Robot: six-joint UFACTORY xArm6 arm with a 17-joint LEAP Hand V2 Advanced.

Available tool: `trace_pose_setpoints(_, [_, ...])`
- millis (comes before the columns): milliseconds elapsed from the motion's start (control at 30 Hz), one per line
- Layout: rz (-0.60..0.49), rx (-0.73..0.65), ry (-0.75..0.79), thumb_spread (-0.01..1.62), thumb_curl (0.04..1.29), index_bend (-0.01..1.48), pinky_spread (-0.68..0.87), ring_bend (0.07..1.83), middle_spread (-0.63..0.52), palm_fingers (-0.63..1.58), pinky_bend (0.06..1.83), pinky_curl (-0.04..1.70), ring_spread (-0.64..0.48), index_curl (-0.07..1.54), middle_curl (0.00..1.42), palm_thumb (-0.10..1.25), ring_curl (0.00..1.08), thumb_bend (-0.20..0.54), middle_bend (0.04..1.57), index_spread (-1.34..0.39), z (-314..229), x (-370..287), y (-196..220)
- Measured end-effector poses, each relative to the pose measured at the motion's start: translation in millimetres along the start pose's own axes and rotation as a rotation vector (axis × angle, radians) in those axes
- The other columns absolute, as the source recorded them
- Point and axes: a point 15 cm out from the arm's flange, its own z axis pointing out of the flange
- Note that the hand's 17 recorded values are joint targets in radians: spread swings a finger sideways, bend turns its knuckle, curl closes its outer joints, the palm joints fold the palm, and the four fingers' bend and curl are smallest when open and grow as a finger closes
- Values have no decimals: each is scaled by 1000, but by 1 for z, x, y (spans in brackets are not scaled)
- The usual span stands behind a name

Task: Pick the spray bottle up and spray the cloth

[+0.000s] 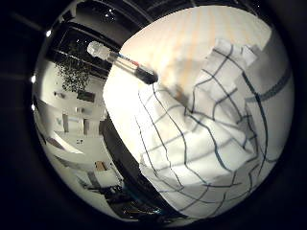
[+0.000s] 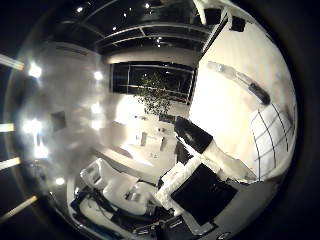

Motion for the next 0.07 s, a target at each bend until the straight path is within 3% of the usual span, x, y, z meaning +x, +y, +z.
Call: trace_pose_setpoints(67, [4,0,15,1101,402,199,360,711,-22,351,404,566,-3,465,406,652,354,-22,430,-267,-14,1,13])
